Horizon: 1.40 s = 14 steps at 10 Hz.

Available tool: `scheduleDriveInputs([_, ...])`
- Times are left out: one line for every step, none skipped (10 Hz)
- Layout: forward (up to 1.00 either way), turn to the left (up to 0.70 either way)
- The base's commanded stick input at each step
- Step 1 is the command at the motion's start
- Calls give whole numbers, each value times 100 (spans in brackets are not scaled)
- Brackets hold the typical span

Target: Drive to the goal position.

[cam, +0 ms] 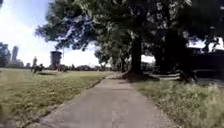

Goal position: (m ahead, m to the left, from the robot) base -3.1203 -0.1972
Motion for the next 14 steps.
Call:
scheduleDriveInputs([100,0])
scheduleDriveInputs([100,0])
scheduleDriveInputs([100,0])
scheduleDriveInputs([19,0])
scheduleDriveInputs([14,0])
scheduleDriveInputs([10,0])
scheduleDriveInputs([7,0])
scheduleDriveInputs([7,0])
scheduleDriveInputs([7,0])
scheduleDriveInputs([8,0])
scheduleDriveInputs([8,0])
scheduleDriveInputs([9,0])
scheduleDriveInputs([8,0])
scheduleDriveInputs([8,0])
